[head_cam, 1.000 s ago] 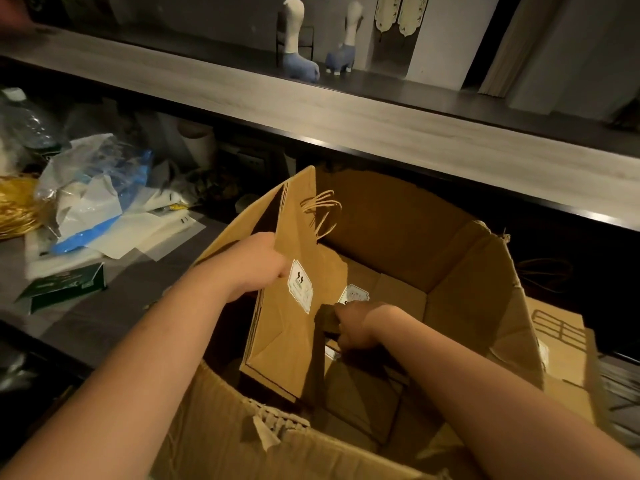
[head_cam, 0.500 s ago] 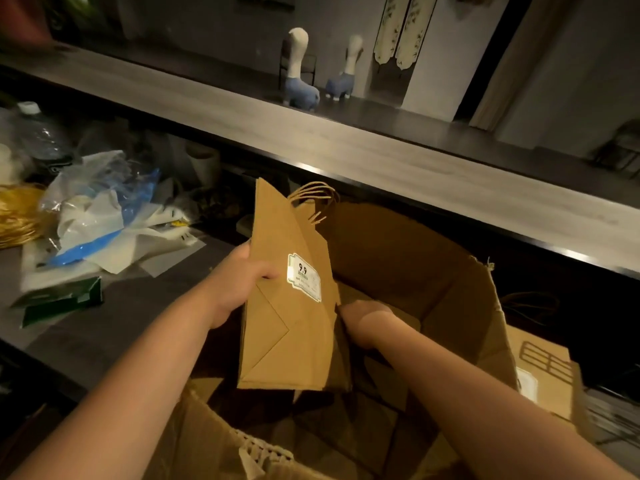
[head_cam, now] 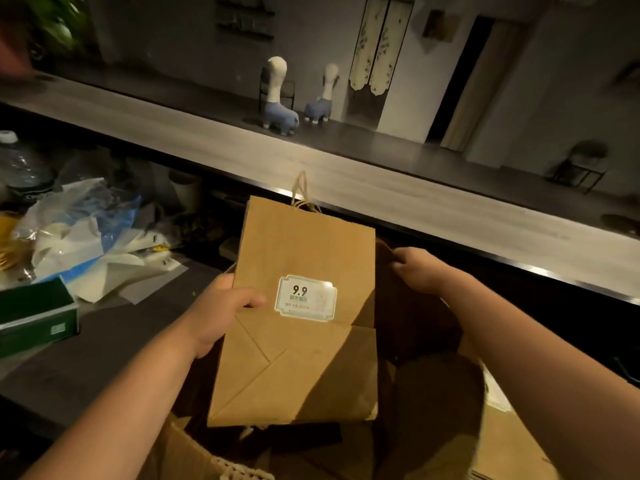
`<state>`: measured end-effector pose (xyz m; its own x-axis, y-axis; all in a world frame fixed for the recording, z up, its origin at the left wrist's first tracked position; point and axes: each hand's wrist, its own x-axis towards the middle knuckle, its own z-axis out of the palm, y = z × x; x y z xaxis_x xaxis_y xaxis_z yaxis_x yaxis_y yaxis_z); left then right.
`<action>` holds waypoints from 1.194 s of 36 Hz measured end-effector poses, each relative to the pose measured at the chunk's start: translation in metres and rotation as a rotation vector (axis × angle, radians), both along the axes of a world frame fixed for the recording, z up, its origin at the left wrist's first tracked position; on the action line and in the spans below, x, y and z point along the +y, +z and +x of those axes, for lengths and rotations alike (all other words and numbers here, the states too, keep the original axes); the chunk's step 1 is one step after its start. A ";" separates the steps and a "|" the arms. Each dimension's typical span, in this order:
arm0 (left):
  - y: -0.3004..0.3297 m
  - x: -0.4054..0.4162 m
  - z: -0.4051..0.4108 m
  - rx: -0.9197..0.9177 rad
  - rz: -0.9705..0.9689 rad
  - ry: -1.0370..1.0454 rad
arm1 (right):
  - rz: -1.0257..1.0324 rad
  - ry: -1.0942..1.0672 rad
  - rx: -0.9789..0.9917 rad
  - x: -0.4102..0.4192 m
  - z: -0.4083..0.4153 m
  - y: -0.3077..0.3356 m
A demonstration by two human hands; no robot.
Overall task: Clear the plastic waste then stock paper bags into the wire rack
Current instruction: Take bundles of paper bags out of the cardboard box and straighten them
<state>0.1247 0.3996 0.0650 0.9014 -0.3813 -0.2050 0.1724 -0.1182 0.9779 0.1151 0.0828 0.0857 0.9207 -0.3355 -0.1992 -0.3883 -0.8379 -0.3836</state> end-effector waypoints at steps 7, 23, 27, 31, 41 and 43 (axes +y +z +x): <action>-0.005 -0.002 0.000 -0.071 0.248 -0.056 | -0.086 0.014 -0.061 -0.013 -0.024 0.042; -0.020 -0.014 0.006 0.106 0.062 -0.168 | 0.013 0.099 -0.076 0.160 -0.078 0.013; -0.019 -0.013 0.004 0.172 -0.009 -0.247 | -0.035 0.198 -0.022 0.187 -0.076 -0.001; -0.020 -0.010 0.005 0.219 -0.065 -0.341 | -0.103 0.292 0.003 0.191 -0.076 -0.003; -0.023 -0.019 -0.002 -0.009 0.119 -0.292 | 0.154 0.139 -0.031 0.177 -0.087 -0.024; -0.020 -0.019 -0.005 -0.046 0.097 -0.238 | 0.184 -0.117 -0.162 0.153 -0.090 -0.032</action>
<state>0.1196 0.3801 0.0452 0.7982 -0.5639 -0.2116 0.0839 -0.2438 0.9662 0.0255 0.2358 0.0536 0.9029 -0.4129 -0.1197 -0.3991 -0.7015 -0.5904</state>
